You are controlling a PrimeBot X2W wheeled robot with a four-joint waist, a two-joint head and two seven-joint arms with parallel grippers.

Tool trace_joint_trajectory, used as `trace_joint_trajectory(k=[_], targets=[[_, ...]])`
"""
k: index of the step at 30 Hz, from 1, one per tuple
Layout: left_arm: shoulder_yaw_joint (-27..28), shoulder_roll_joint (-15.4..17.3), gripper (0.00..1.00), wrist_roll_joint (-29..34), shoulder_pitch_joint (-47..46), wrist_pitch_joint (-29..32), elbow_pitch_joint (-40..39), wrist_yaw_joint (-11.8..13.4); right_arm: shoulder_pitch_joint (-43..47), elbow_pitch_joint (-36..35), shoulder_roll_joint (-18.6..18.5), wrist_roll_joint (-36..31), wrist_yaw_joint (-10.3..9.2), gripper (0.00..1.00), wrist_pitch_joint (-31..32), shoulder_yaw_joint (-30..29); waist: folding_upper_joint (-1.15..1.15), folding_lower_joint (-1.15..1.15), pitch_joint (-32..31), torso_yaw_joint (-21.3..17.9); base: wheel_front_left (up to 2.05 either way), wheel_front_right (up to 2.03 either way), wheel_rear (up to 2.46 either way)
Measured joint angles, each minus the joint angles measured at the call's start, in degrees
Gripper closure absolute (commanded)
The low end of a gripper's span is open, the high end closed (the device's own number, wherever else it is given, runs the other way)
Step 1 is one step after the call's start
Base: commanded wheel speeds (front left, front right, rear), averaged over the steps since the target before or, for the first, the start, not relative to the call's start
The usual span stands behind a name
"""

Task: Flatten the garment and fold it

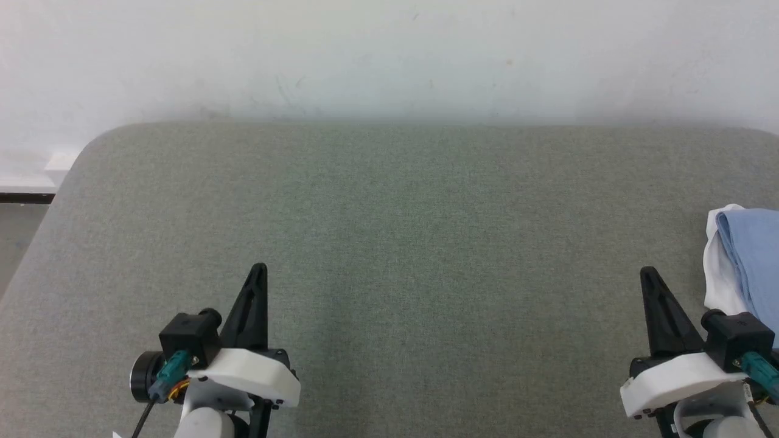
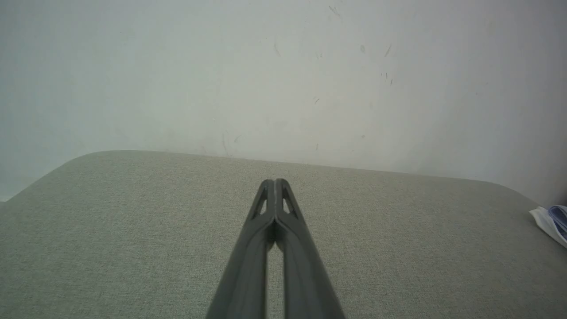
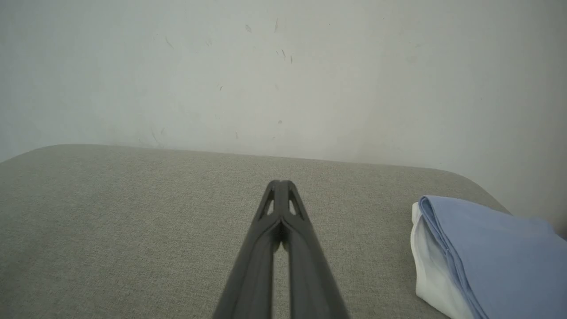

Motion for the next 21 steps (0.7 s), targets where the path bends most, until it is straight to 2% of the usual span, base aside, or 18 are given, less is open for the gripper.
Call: trace_joint_trajectory(k=[21], targets=[[0.8,0.0,1.0,2.0,1.1,2.6,-2.1,0.4,0.0,-0.9,0.0,-0.5,0.0,1.0,2.1,1.0,0.0,0.0,0.0,-0.9,0.0,0.0,0.0]])
